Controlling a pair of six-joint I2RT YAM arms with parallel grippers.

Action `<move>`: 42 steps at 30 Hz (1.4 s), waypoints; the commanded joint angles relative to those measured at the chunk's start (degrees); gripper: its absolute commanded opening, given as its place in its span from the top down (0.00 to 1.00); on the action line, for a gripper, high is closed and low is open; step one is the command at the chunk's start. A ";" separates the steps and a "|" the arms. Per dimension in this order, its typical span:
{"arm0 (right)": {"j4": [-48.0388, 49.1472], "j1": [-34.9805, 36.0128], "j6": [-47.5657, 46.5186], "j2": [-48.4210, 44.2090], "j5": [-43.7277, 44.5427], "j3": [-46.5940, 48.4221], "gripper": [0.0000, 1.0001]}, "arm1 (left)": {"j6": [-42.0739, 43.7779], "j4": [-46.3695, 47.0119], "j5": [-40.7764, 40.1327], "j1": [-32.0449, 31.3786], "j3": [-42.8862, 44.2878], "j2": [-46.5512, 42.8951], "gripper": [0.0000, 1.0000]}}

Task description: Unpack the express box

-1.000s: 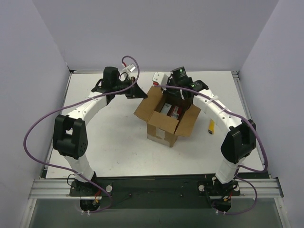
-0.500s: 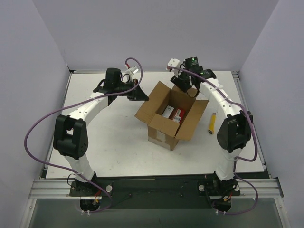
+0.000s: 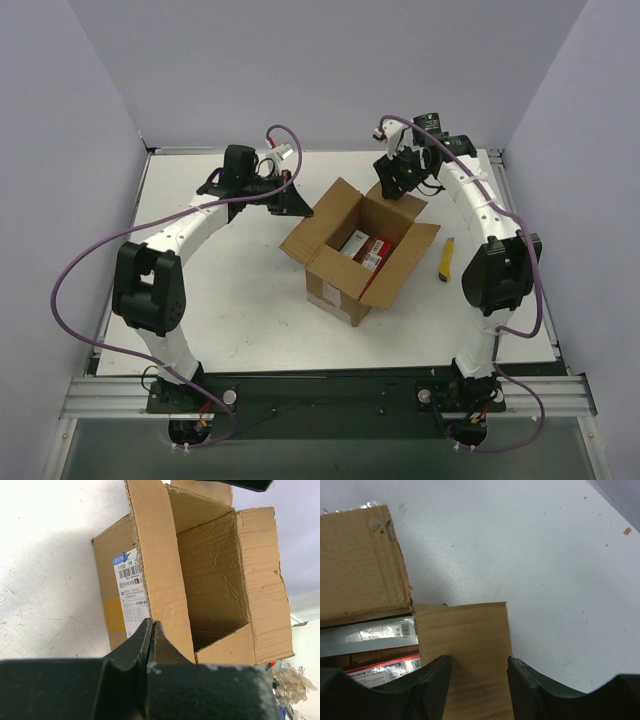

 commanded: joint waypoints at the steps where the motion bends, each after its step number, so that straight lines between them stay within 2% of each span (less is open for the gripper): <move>1: -1.90 -0.03 4.68 -4.32 -7.03 2.87 0.51 | 2.80 -1.60 -0.28 -0.53 0.13 -1.91 1.00; 7: 0.58 1.29 3.29 -10.21 -8.79 -3.01 0.48 | 2.80 -1.60 -0.19 -0.44 0.31 -1.91 1.00; 15: 0.92 5.68 -3.21 -8.81 8.59 -11.63 0.44 | 2.45 -1.43 -0.10 -0.53 0.83 -1.82 1.00; 19: 1.80 5.86 -4.80 -6.36 11.51 -13.83 0.46 | 2.63 -1.16 -0.02 -0.44 0.57 -2.17 1.00; 22: 1.45 5.86 -4.54 -5.73 9.85 -14.10 0.69 | 2.71 -0.99 -0.54 -0.44 0.22 -2.70 1.00; 23: 1.28 5.86 -4.45 -5.99 8.97 -13.84 0.86 | 2.71 -0.90 -0.72 -0.44 0.05 -2.79 1.00; 25: 0.58 5.95 -4.45 -6.35 6.43 -13.31 0.95 | 2.89 -0.72 -0.98 -0.44 -0.13 -3.05 1.00; 26: 0.40 6.12 -4.45 -6.43 6.33 -12.44 0.95 | 2.80 -0.64 -1.33 -0.44 -0.22 -3.14 1.00; 27: 0.49 6.39 -4.54 -6.70 6.94 -11.73 0.90 | 2.72 -0.64 -1.51 -0.44 -0.22 -3.23 1.00; 28: 0.49 7.26 -4.62 -7.57 8.95 -11.03 0.80 | 2.37 -0.55 -2.12 -0.44 -0.22 -3.32 1.00; 29: 0.83 8.14 -4.71 -8.27 9.66 -9.37 0.64 | 2.28 -0.46 -3.08 -0.44 -0.05 -3.49 1.00; 32: 3.47 10.86 -5.15 -13.28 6.78 -9.35 0.48 | 0.26 1.03 -4.49 0.00 0.13 -3.93 1.00; 34: 6.37 11.75 -4.98 -17.31 3.18 -12.68 0.47 | -2.73 3.39 -4.50 0.35 0.39 -4.02 1.00; 36: 6.73 13.15 -6.03 -18.82 -1.92 -16.53 0.51 | -5.09 5.07 -3.97 0.70 1.01 -3.93 1.00; 37: 6.64 13.59 -6.64 -19.44 -2.54 -17.78 0.54 | -5.63 6.12 -3.71 0.79 1.27 -3.76 1.00; 38: 6.64 14.03 -7.17 -19.44 -2.98 -19.18 0.63 | -5.98 6.39 -3.53 0.79 1.62 -3.49 1.00; 42: 6.20 14.83 -5.95 -17.26 -4.48 -22.79 0.75 | -8.09 7.88 -3.27 0.97 2.85 -2.97 1.00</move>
